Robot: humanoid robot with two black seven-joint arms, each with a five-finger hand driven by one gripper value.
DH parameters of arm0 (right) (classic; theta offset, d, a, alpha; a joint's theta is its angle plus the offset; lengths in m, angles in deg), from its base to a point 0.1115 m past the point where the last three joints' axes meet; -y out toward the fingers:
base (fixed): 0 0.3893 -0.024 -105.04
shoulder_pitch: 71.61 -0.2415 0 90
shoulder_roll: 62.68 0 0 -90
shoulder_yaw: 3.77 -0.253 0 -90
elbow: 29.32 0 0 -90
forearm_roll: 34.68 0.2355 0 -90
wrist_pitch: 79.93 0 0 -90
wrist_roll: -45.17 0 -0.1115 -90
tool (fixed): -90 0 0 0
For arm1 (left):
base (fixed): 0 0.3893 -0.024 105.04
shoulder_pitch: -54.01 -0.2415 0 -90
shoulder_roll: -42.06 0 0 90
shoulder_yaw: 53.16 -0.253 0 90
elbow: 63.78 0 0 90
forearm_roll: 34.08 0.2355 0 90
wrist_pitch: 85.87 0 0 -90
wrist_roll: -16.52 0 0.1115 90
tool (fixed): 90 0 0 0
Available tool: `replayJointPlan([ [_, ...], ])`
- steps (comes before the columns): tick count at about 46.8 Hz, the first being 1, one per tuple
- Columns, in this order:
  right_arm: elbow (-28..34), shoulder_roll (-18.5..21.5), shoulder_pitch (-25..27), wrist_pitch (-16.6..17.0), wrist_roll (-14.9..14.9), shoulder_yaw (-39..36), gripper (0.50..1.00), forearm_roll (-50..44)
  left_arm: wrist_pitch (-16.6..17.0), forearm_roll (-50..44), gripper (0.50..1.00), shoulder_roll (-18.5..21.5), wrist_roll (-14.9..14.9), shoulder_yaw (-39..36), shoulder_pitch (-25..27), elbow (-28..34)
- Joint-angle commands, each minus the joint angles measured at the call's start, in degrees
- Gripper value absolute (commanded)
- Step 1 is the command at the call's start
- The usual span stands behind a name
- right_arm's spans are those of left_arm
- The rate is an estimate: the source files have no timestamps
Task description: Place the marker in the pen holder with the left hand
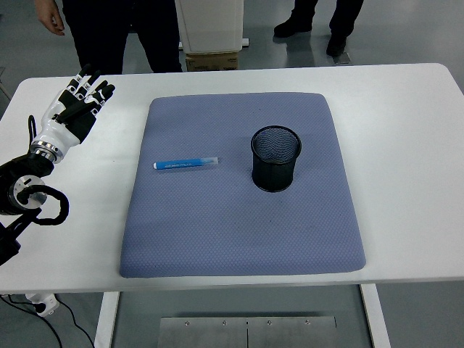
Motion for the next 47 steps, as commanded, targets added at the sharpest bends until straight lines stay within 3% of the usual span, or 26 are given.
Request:
replayJointPlan([
  [1, 0.00, 0.00, 0.00, -0.06, 0.00, 0.00, 1.000, 0.00, -0.10, 0.06, 1.000, -0.12, 0.01, -0.02, -0.32, -0.01],
  [16, 0.00, 0.00, 0.00, 0.03, 0.00, 0.00, 1.000, 0.00, -0.02, 0.49, 1.000, -1.17, -0.42, -0.02, -0.41, -0.09],
  [24, 0.00, 0.00, 0.00, -0.06, 0.00, 0.00, 1.000, 0.00, 0.51, 1.47, 1.000, -1.61, -4.03, -0.02, -0.41, -0.36],
  [36, 0.00, 0.00, 0.00, -0.06, 0.00, 0.00, 1.000, 0.00, 0.16, 0.76, 1.000, -5.75, -4.64, -0.02, -0.33, -0.18],
  [42, 0.00, 0.00, 0.00, -0.06, 0.00, 0.00, 1.000, 0.00, 1.39, 0.76, 1.000, -6.01, -7.28, -0.46, 1.25, -0.18],
  [47, 0.00, 0.00, 0.00, 0.03, 0.00, 0.00, 1.000, 0.00, 5.95, 1.11, 1.000, -6.63, -7.02, -2.73, 3.89, -0.18],
])
